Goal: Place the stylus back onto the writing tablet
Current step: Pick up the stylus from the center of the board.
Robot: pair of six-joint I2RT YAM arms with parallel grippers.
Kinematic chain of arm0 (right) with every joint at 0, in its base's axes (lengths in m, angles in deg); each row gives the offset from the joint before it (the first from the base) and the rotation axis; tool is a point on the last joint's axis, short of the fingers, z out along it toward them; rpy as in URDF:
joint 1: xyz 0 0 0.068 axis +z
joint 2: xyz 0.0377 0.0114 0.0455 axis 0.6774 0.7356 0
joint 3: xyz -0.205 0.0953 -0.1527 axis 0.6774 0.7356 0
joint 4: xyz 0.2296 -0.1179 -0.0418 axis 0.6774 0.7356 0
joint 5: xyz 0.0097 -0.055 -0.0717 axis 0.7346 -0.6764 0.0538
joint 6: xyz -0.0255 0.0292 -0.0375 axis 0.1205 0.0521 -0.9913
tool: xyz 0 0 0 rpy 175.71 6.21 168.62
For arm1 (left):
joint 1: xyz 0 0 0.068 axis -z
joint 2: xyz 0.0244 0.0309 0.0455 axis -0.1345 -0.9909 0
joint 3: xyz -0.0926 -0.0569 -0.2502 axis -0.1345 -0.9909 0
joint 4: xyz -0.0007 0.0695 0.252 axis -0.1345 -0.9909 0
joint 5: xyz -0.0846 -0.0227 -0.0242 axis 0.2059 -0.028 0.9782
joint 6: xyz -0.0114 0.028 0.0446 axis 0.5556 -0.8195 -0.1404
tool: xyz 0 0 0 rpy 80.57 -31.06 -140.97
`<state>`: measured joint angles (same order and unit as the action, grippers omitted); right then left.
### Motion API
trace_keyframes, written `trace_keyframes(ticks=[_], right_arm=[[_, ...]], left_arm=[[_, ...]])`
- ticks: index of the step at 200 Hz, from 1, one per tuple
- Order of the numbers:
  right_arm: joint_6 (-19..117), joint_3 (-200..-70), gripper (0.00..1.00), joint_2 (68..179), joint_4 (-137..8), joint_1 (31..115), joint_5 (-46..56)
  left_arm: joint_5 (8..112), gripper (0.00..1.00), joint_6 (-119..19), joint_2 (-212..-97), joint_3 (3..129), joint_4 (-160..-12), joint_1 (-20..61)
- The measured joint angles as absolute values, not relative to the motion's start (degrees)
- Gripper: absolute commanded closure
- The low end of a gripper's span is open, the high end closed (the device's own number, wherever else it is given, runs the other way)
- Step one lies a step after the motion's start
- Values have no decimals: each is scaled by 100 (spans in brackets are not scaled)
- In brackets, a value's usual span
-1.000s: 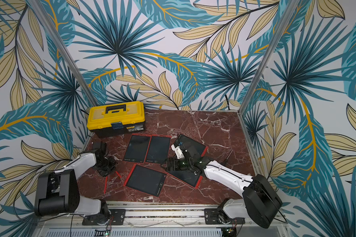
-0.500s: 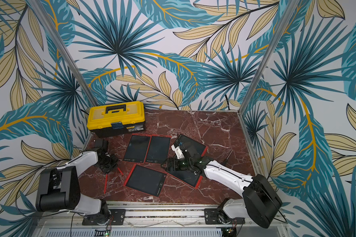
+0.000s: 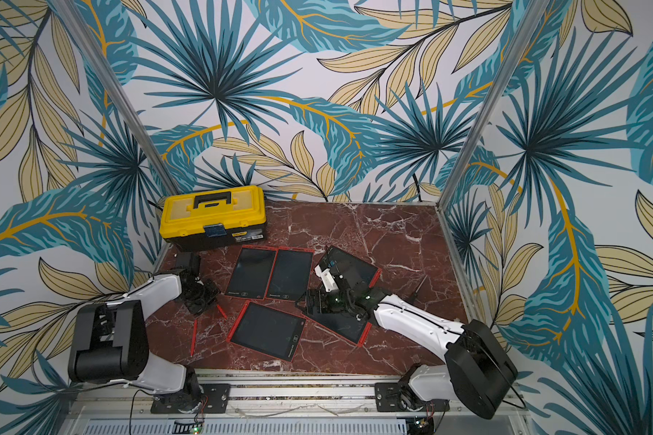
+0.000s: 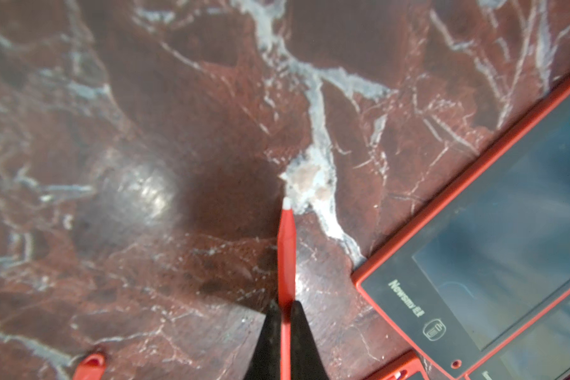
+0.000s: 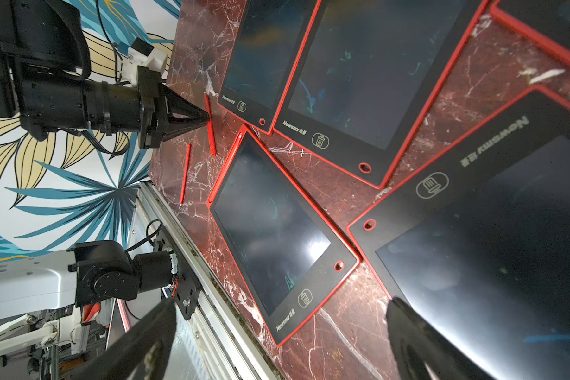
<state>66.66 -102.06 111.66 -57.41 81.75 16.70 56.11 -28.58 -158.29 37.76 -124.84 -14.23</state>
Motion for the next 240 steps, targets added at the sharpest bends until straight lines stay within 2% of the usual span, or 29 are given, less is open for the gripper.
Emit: trace_keyframes(ticks=[31,75,143,240], right_arm=[[6666,-10206,1,11166,-5732,8175,1670],[6666,-10217,1,11164,-5706,8175,1668],[6662,-10313,1,11144,-5555,8175,1611],[6647,-10344,1,10937,-5455,8175,1393]], left_arm=[[5611,95,-2860,-15882,3831,-12484,-1399],[5563,89,-2871,-16028,3942,-12462,-1338],[5561,100,-2921,-16122,4084,-12495,-1305],[5515,100,-3094,-16026,4078,-12486,-1253]])
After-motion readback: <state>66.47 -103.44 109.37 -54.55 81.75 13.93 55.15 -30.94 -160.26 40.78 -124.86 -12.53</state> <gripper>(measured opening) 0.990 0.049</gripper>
